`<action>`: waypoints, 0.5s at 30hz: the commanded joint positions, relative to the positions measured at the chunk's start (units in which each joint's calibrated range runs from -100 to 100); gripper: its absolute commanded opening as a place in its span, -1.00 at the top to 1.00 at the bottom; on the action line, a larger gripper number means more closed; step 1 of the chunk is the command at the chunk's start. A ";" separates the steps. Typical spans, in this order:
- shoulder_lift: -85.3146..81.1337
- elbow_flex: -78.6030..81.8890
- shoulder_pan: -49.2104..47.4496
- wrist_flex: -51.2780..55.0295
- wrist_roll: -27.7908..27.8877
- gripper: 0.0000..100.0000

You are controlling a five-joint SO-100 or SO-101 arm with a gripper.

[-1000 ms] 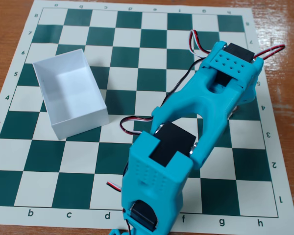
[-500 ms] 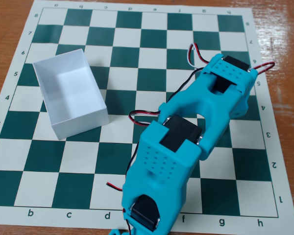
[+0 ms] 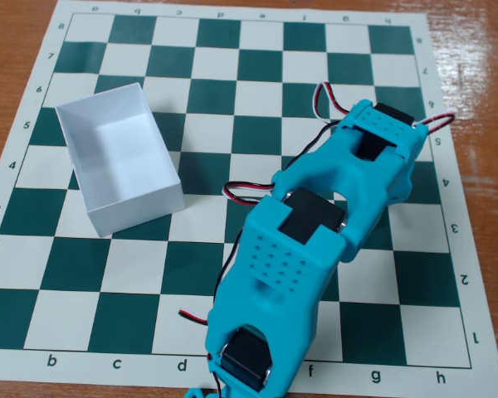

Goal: Grab the toy horse and put it in the box.

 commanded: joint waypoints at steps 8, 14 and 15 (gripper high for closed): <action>-0.05 0.19 -0.84 -0.46 -0.19 1.00; -5.45 1.82 -1.41 0.37 0.15 1.00; -7.04 2.19 -1.77 0.37 0.25 1.00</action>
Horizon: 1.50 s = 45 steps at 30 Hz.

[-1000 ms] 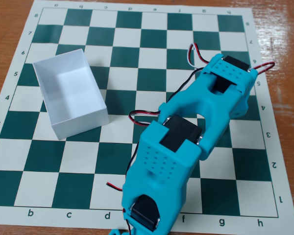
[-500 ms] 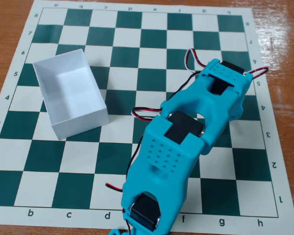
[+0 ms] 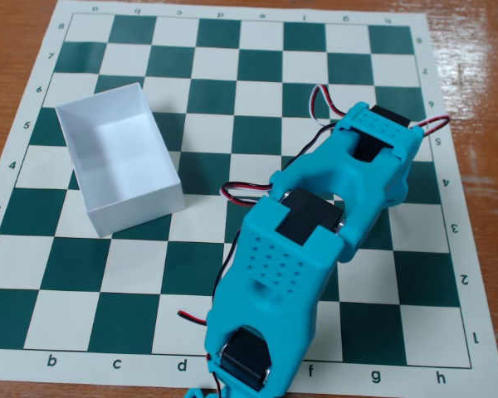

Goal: Grab the toy horse and put it in the box.

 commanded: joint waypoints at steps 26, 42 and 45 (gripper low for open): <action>-31.60 15.94 -30.46 -0.30 7.72 1.00; -30.19 23.04 -45.46 -12.50 11.48 1.00; -29.30 22.22 -46.60 -12.92 11.82 1.00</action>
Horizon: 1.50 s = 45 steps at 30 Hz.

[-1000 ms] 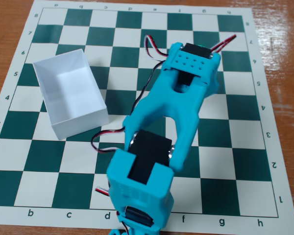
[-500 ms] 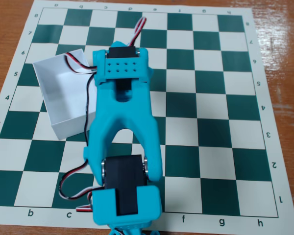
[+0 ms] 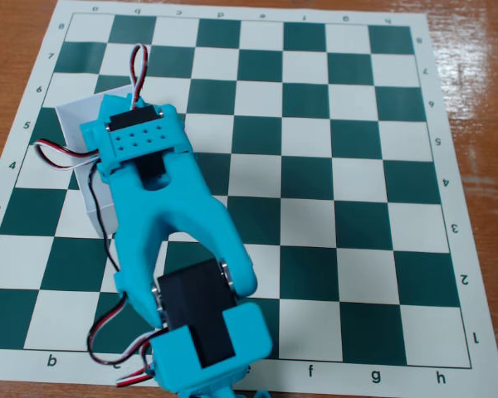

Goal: Grab the toy horse and put it in the box.

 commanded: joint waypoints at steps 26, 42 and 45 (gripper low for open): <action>-5.77 1.84 0.31 -0.35 0.67 0.75; -36.04 25.87 9.96 5.96 2.13 1.00; -43.91 31.61 11.89 8.54 2.18 1.00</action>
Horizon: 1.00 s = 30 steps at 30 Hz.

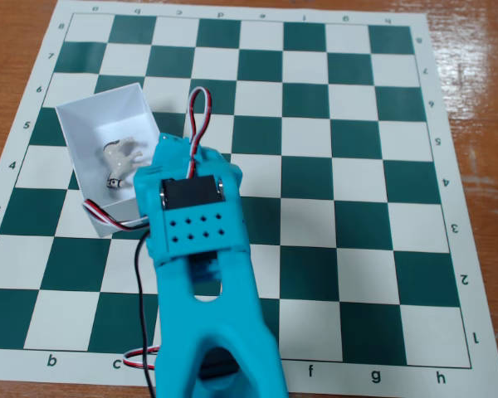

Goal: Grab the toy horse and put it in the box.

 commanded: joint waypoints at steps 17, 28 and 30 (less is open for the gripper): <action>-46.79 27.54 16.81 29.95 1.18 1.00; -49.36 33.73 17.31 33.77 0.89 1.00; -49.27 33.73 17.52 33.69 0.79 1.00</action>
